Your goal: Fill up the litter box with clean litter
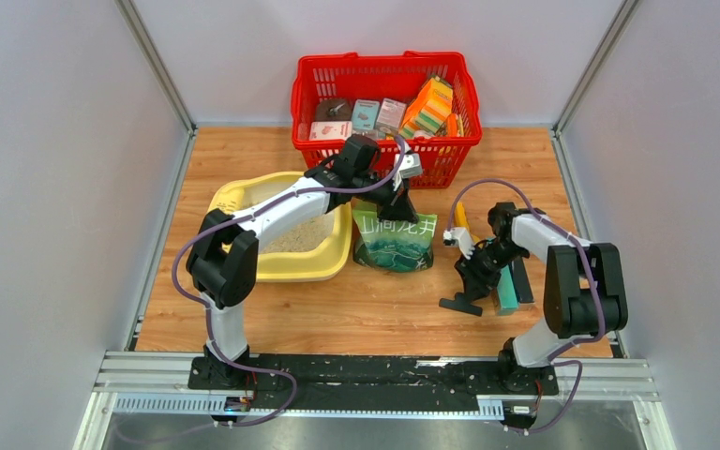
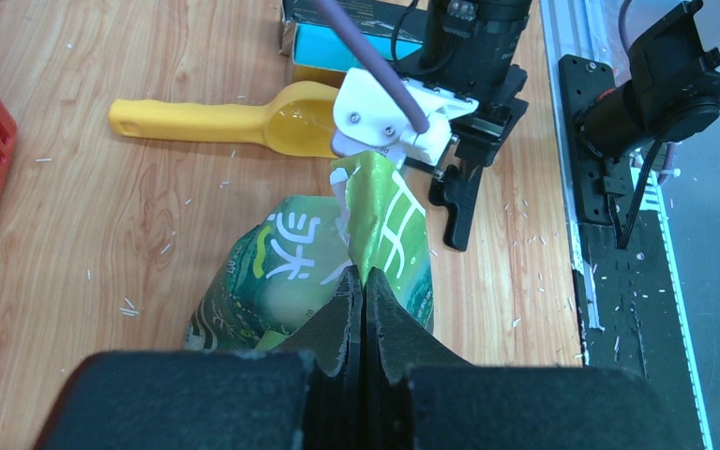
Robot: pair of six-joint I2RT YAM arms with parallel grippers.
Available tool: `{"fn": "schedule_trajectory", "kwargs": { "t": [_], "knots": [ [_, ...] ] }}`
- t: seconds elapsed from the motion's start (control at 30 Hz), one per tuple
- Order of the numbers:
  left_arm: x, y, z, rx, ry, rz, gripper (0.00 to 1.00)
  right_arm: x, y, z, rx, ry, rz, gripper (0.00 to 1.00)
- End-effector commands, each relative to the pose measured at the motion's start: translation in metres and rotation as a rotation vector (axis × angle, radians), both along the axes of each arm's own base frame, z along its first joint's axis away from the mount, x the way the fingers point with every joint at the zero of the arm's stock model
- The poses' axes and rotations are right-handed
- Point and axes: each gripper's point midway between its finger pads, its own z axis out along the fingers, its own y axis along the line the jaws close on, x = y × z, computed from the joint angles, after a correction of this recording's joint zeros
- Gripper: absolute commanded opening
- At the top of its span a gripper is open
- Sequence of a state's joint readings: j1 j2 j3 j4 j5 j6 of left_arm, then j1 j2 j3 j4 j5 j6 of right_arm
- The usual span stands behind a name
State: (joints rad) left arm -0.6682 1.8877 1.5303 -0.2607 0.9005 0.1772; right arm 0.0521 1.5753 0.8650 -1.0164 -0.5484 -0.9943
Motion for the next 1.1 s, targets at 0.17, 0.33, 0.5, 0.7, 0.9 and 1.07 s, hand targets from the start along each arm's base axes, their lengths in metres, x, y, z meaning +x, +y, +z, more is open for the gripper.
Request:
{"fn": "schedule_trajectory", "kwargs": {
  "t": [0.17,0.33,0.5,0.7,0.9,1.07],
  "knots": [
    [-0.003,0.009,0.005,0.01,-0.008,0.009,0.0,-0.004,0.007,0.001,0.029,0.016,0.055,0.29],
    [-0.003,0.009,0.003,0.014,-0.008,0.007,0.0,-0.008,0.013,0.004,0.066,0.047,0.071,0.27],
    [-0.003,0.009,0.001,0.016,-0.009,0.005,0.0,-0.015,0.02,0.021,0.13,0.082,0.118,0.0],
    [-0.005,0.009,0.002,0.01,-0.019,-0.019,0.0,-0.024,0.03,0.089,0.211,-0.078,0.158,0.0],
    [-0.01,0.01,0.002,0.014,-0.036,-0.071,0.0,-0.016,0.041,0.146,0.279,-0.27,0.176,0.0],
    [-0.015,0.015,0.0,0.031,-0.055,-0.102,0.0,0.006,0.051,0.178,0.329,-0.374,0.153,0.0]
  ]
}}
